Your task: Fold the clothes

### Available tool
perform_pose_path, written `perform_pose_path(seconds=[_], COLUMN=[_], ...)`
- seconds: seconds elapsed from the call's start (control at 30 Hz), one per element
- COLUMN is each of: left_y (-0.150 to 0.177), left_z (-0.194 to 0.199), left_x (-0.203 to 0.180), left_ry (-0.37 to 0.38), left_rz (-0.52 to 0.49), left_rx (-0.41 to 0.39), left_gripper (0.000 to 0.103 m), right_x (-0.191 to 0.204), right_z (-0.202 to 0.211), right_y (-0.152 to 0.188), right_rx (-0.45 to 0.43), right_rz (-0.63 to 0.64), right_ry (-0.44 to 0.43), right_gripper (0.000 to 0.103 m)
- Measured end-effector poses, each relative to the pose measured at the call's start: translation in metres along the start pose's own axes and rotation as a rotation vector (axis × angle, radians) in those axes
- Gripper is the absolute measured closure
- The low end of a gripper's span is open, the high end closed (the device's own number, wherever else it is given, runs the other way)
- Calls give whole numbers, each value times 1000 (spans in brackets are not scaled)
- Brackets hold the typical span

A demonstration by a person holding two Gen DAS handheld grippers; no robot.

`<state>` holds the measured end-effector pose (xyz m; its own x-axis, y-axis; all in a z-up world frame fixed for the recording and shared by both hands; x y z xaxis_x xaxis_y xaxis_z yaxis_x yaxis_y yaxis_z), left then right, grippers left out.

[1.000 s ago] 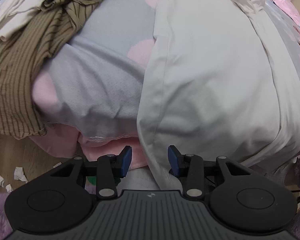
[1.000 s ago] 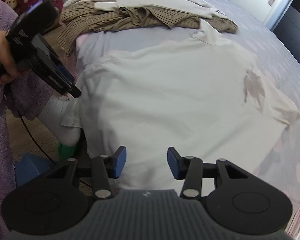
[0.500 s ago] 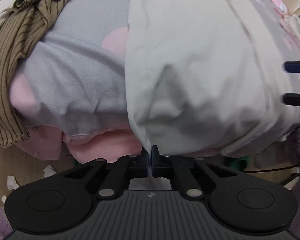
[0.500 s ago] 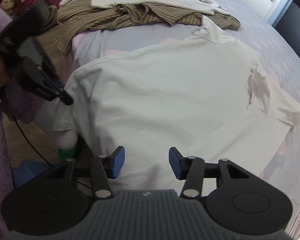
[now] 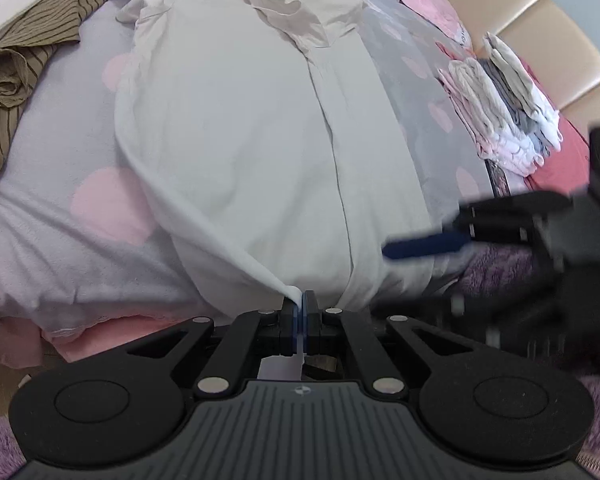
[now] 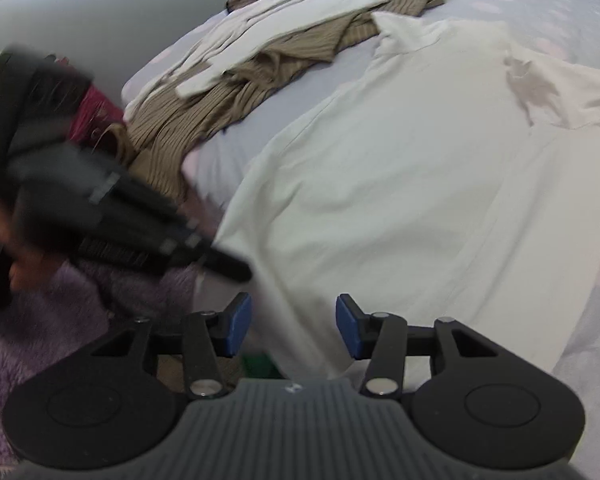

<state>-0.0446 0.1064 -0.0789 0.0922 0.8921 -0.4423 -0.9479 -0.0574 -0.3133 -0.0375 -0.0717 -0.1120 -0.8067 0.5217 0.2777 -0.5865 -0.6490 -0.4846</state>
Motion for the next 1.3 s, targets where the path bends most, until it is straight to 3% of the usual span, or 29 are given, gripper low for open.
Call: perform_pose_path(seconds=[0.13, 0.33, 0.37, 0.43, 0.47, 0.5, 0.6, 0.67, 0.83, 1.0, 1.1, 1.3], left_y=[-7, -14, -15, -16, -17, -18, -22, -30, -96, -181, -219, -264], left_z=[-12, -27, -28, -31, -32, -33, -35, -31, -7, 0, -11, -53], left_x=[-15, -34, -37, -40, -39, -38, -32, -22, 19, 80, 114, 176], left_ry=[38, 52, 55, 59, 57, 55, 39, 28, -55, -80, -64, 11], left_rz=[10, 13, 11, 7, 8, 9, 7, -4, -25, 119, 239, 524], left_rx=[31, 54, 57, 63, 68, 73, 100, 113, 14, -150, -213, -247], left_gripper=[103, 103, 103, 103, 103, 103, 102, 90, 81, 64, 60, 58], right_x=[16, 12, 9, 2, -1, -3, -7, -8, -9, -11, -12, -15], right_z=[-6, -16, -17, -18, -18, -18, -16, -15, -17, -14, -13, -15], right_y=[9, 10, 10, 9, 9, 9, 10, 9, 10, 10, 11, 12], right_rx=[6, 16, 15, 16, 16, 15, 11, 11, 30, 40, 45, 58], right_rz=[-50, -140, -155, -177, -186, -193, -199, -193, -188, -178, -179, -194], right_ry=[-74, -65, -53, -37, -31, -26, -30, -38, -61, -74, -82, -91], right_gripper=[52, 49, 51, 70, 91, 97, 99, 99, 99, 99, 99, 99])
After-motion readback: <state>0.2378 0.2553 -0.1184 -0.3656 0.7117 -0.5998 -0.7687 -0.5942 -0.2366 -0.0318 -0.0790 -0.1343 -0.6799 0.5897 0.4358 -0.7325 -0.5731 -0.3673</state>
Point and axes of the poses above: each gripper's, at about its wrist camera, not at the fingertips, and z roughly against the way its jaws point, x to its left, y to its underside, the point moved 10 cm from there along -z, roughly the way its jaws point, and after that the axes turned 3 degrees about z, right-handed, at the moved point
